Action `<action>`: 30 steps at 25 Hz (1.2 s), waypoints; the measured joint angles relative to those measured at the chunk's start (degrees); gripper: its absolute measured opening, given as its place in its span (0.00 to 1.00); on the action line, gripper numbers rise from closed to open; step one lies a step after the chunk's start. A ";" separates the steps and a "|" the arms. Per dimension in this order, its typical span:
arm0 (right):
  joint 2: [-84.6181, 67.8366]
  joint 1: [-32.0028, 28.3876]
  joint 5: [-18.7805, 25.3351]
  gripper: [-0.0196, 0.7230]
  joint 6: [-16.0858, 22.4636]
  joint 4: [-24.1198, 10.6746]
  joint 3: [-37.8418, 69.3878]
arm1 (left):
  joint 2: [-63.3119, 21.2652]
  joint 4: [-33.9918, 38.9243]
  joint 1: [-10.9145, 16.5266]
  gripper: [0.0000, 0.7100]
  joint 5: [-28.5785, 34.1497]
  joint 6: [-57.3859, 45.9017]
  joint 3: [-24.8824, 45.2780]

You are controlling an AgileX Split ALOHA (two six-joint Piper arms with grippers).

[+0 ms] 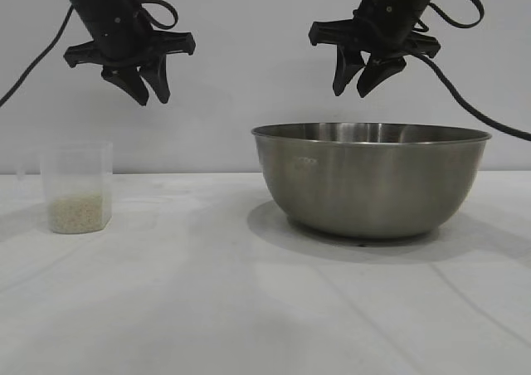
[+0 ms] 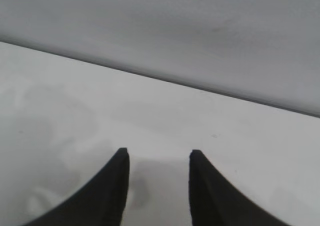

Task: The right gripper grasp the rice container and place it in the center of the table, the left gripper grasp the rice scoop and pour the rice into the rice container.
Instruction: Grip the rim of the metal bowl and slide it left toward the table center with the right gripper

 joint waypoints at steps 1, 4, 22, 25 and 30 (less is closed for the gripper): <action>0.00 0.00 0.00 0.36 0.00 0.00 0.00 | 0.00 0.00 0.00 0.29 0.00 0.00 0.00; 0.00 0.00 0.00 0.36 0.00 0.00 0.00 | 0.00 0.00 0.00 0.29 0.00 0.00 0.00; -8.26 -5.69 21.06 0.36 0.00 -1.89 0.00 | -5.07 0.63 0.00 0.29 9.49 3.13 -0.13; -10.61 -6.19 27.98 0.36 -0.12 -4.33 0.00 | -6.47 0.63 0.00 0.29 13.66 4.62 -0.13; -11.69 -6.19 37.14 0.36 -0.22 -6.34 1.52 | -7.74 0.14 0.00 0.29 19.22 7.29 -0.13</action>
